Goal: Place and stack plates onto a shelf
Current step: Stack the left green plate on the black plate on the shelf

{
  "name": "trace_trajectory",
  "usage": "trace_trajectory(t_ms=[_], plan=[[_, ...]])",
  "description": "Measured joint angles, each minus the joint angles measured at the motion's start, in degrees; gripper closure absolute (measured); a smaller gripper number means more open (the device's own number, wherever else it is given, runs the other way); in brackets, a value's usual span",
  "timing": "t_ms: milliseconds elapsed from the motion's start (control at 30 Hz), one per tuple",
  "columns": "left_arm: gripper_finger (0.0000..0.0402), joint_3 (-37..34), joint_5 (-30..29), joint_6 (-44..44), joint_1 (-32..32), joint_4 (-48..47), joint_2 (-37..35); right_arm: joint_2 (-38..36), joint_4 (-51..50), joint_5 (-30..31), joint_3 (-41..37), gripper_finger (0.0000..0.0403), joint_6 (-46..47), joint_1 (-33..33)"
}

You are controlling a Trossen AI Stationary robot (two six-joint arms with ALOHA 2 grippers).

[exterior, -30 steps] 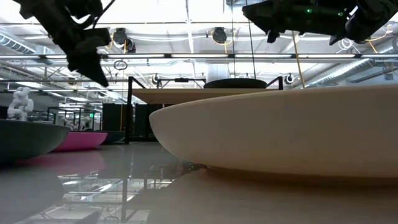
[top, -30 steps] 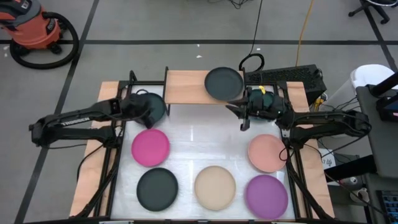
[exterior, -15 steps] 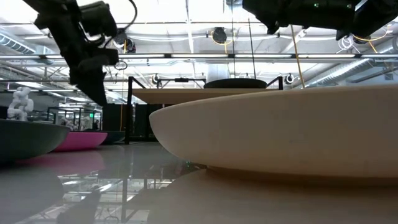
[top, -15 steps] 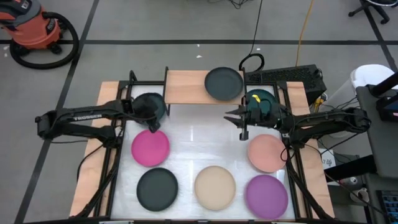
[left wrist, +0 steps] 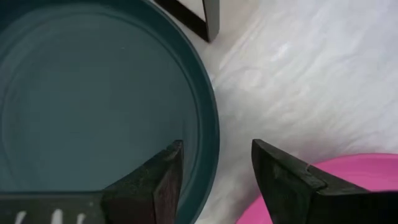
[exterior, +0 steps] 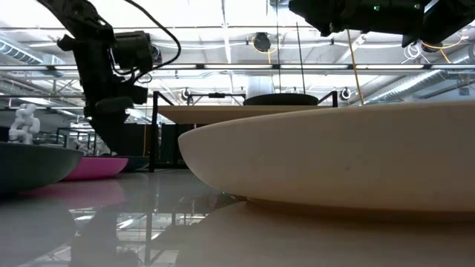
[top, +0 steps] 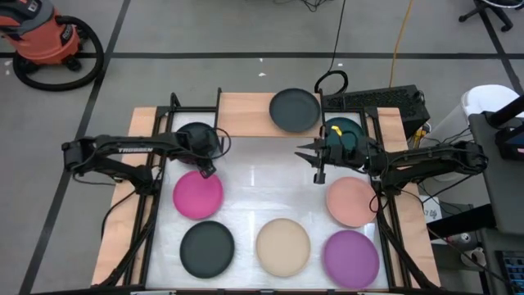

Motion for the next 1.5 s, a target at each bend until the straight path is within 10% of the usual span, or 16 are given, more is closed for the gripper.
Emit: trace_trajectory(t_ms=[1100, 1500], plan=[[0.021, -10.9, -7.4, 1.6, 0.5, 12.1, 1.0, 0.0, -1.9, 4.6, 0.0, 0.0332, -5.0, -1.0], [0.0384, -12.0, -12.5, 4.4, 1.3, 16.2, 1.1, 0.0, -2.8, 4.1, 0.0, 0.0332, 3.7, -0.8]])
